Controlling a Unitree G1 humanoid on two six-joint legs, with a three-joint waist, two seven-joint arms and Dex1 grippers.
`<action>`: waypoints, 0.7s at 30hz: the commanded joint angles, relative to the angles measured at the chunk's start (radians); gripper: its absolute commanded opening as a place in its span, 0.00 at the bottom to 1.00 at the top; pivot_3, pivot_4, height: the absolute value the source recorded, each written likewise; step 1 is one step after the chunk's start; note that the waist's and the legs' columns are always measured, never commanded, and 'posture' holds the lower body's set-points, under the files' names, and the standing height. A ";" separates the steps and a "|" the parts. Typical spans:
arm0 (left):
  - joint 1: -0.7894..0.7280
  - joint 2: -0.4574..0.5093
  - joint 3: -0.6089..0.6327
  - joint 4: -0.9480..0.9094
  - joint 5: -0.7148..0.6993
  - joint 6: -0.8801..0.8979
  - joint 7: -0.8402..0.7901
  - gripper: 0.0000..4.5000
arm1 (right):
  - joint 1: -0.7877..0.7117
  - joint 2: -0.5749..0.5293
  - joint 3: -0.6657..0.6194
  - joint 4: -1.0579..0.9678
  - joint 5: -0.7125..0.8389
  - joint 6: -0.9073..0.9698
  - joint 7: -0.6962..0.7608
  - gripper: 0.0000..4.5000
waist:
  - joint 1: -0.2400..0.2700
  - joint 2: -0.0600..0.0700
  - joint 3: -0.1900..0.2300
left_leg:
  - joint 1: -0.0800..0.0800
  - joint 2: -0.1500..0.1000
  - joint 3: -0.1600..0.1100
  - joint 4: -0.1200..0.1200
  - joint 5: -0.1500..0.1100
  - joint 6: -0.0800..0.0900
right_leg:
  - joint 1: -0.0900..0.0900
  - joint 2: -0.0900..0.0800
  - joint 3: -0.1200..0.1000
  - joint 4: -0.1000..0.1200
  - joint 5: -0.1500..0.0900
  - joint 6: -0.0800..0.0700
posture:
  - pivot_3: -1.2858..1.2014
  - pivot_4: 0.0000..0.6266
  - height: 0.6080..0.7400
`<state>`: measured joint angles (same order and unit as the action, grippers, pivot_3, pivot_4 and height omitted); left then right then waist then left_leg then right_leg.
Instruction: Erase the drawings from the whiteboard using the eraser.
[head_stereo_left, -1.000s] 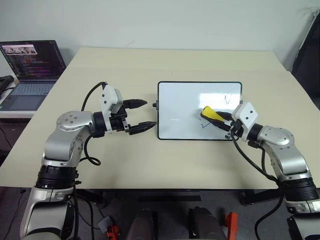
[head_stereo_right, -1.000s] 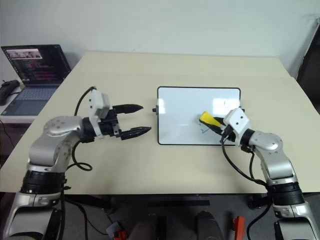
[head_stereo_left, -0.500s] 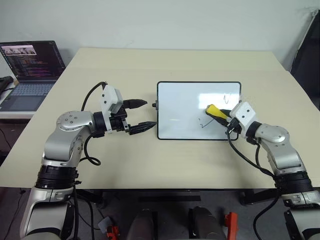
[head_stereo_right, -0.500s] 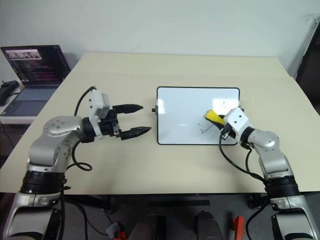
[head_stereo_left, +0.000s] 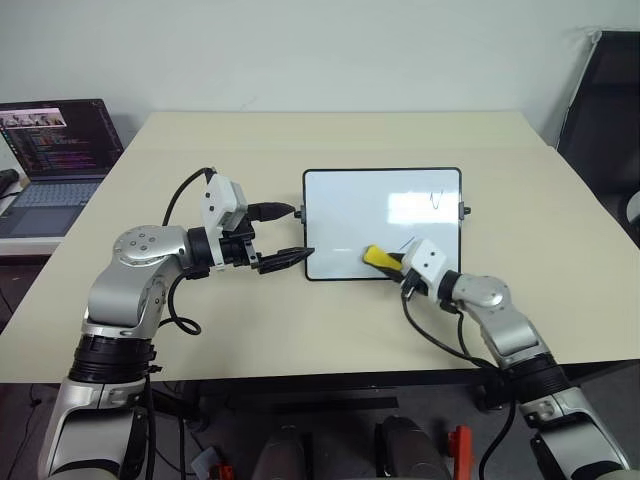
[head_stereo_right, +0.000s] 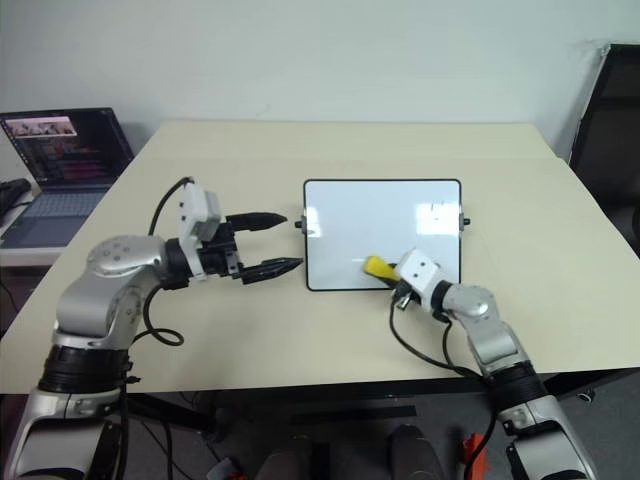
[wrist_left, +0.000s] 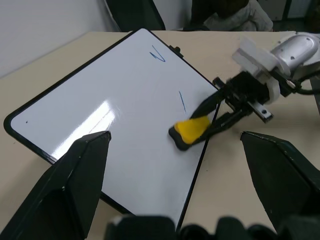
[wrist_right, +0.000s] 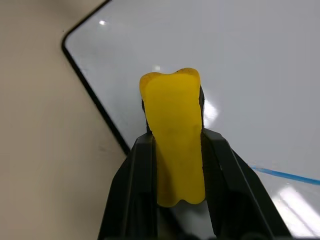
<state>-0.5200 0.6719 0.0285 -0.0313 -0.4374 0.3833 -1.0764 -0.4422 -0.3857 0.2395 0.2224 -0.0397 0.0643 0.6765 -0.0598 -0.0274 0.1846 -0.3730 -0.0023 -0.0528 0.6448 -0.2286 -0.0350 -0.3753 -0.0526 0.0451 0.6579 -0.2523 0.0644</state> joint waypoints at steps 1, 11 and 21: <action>-0.010 0.006 0.022 -0.031 -0.011 -0.005 0.006 1.00 | 0.003 -0.017 -0.009 0.044 -0.030 0.036 -0.021 0.19 | 0.001 0.000 0.000 | 0.000 0.000 0.000 0.000 0.000 0.000 | 0.000 0.000 0.000 0.000 0.000 0.000 | 0.52 0.24 1.00; -0.023 0.005 0.015 -0.016 -0.006 -0.008 0.002 1.00 | -0.045 -0.222 -0.146 0.175 -0.039 -0.022 -0.089 0.19 | 0.020 -0.002 -0.001 | 0.000 -0.001 -0.001 0.001 0.001 0.001 | 0.002 -0.001 -0.001 -0.001 0.000 0.000 | 0.52 0.24 1.00; -0.053 -0.011 0.001 0.014 0.003 -0.020 -0.007 1.00 | -0.027 -0.204 -0.134 0.141 -0.030 -0.044 -0.077 0.19 | 0.019 -0.006 -0.004 | -0.003 0.000 -0.001 -0.001 0.001 0.001 | 0.002 -0.001 -0.001 -0.010 0.001 0.001 | 0.52 0.24 1.00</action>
<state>-0.5515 0.6635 0.0261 -0.0148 -0.4359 0.3810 -1.0809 -0.4951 -0.6109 0.0761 0.3474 -0.0412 -0.0201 0.6053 -0.0405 -0.0336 0.1809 -0.3768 -0.0025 -0.0535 0.6439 -0.2281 -0.0342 -0.3734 -0.0540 0.0439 0.6470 -0.2508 0.0660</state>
